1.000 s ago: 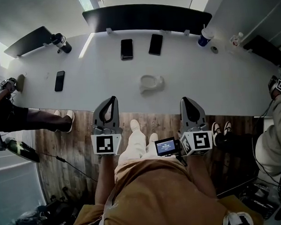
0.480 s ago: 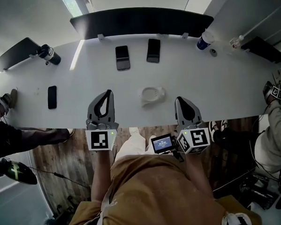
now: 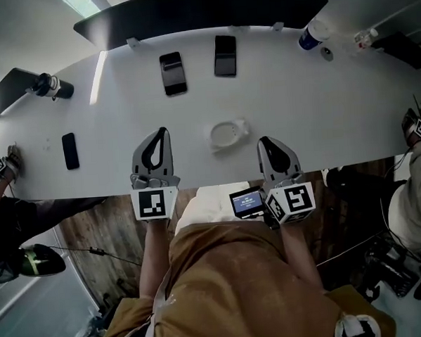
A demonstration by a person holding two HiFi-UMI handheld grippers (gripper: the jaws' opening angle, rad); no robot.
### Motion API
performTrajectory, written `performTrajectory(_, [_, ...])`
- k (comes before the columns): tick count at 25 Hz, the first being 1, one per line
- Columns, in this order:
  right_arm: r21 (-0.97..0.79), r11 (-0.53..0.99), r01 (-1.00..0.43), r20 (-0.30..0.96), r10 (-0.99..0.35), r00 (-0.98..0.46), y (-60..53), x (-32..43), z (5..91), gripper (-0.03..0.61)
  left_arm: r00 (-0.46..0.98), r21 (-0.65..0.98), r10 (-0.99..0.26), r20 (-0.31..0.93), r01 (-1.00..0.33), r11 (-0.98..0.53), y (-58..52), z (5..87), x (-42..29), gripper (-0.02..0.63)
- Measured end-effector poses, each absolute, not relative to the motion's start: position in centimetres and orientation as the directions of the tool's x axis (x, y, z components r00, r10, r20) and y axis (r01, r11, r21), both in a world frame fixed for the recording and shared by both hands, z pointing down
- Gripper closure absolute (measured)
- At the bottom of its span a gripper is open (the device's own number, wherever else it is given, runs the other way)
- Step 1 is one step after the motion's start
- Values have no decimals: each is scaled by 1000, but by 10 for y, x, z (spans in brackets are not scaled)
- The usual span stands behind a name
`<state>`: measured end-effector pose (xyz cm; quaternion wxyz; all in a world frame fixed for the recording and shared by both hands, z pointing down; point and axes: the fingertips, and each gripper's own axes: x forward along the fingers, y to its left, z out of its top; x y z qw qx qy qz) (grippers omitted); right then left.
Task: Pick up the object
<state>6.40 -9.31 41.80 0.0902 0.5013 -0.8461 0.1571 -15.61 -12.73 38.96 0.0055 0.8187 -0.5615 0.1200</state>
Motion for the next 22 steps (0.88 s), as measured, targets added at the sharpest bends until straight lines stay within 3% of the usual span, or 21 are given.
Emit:
performTrajectory(16, [-195,477,-857,430,-744,-512,-127,64,478,566,388,104,-872,299,-921,-375,-142,458,-125,606])
performTrajectory(22, [-228,494,-839,449,-711,-541,-127,63,490,523,432,209,-836,337,-900,-381,-137,476,-119,482])
